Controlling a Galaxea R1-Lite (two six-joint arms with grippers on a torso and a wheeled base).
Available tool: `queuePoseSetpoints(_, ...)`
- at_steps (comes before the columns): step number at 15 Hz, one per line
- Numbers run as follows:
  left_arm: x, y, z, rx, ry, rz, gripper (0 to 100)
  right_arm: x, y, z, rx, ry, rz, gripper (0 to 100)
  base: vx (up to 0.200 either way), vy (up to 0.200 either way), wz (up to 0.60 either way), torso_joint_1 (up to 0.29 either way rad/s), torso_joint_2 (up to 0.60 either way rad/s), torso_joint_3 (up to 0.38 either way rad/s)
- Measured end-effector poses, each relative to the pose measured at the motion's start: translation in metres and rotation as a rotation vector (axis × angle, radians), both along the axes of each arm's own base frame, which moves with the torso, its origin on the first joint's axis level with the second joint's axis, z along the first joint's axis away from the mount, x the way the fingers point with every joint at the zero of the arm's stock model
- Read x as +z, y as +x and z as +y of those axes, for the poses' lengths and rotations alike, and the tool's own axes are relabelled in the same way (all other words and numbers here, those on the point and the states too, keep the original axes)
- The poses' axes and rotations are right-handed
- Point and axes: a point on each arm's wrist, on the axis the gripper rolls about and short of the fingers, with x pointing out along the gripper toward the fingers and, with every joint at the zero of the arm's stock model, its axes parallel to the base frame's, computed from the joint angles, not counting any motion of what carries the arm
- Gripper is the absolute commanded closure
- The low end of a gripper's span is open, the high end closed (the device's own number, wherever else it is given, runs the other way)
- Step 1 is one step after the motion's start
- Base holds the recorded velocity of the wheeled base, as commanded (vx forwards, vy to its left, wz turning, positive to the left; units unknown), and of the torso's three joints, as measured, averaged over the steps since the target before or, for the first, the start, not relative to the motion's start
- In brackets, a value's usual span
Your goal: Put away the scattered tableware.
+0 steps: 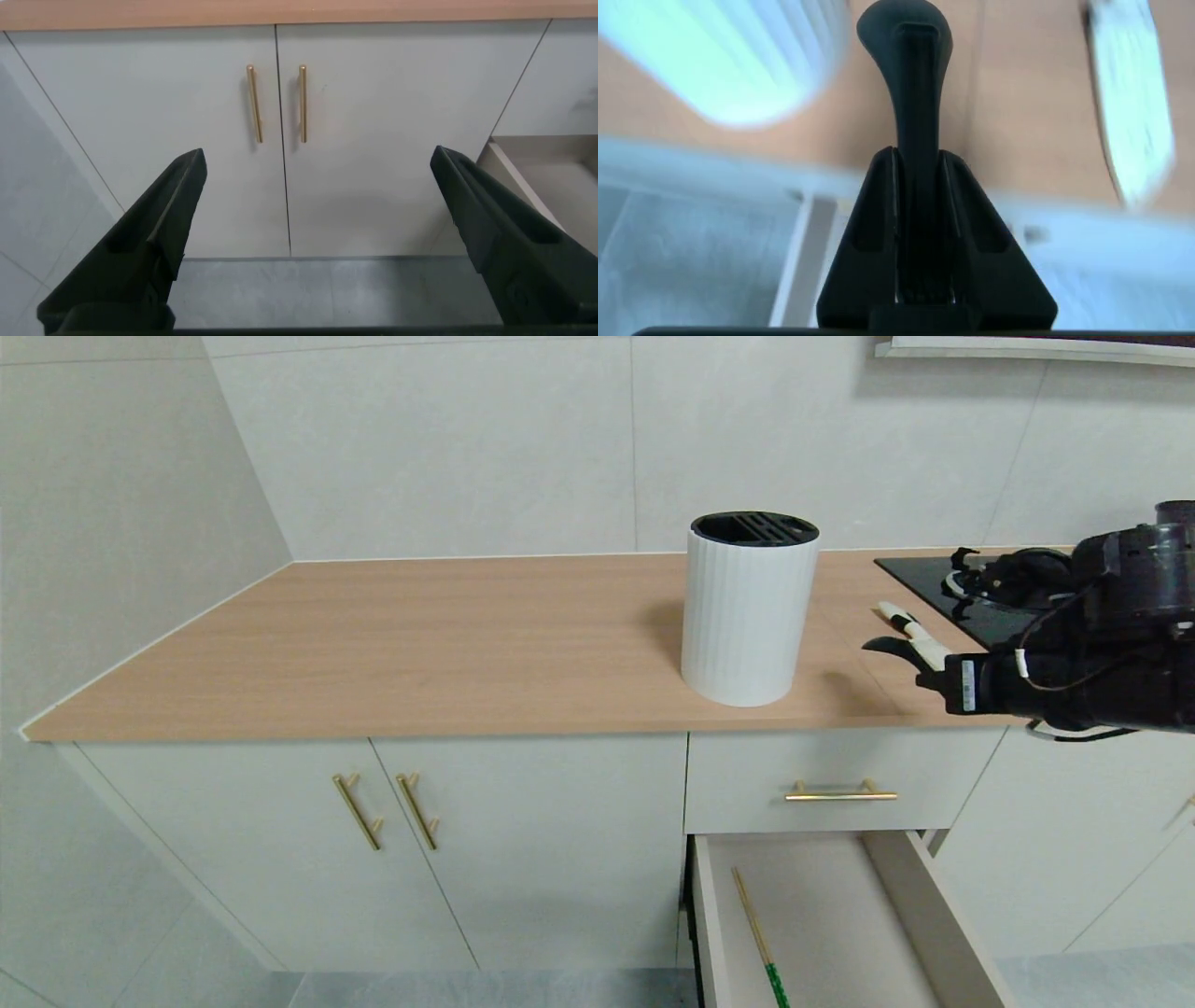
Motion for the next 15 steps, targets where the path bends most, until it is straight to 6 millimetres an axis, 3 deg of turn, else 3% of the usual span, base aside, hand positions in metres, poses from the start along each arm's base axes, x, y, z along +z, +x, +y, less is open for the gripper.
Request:
queuePoseSetpoints(5,0.0,0.0,0.0,0.0,0.0,0.0,0,-0.025,-0.063,-0.006,0.008,-0.012,0.084,100,0.0,0.0,0.0,0.0,0.0,0.0)
queuePoseSetpoints(7,0.0,0.0,0.0,0.0,0.0,0.0,0,-0.033,-0.076,-0.002,0.035,-0.012,0.101,100,0.0,0.0,0.0,0.0,0.0,0.0)
queuePoseSetpoints(15,0.0,0.0,0.0,0.0,0.0,0.0,0,-0.048,-0.085,0.009,0.089,-0.009,0.103,100,0.0,0.0,0.0,0.0,0.0,0.0)
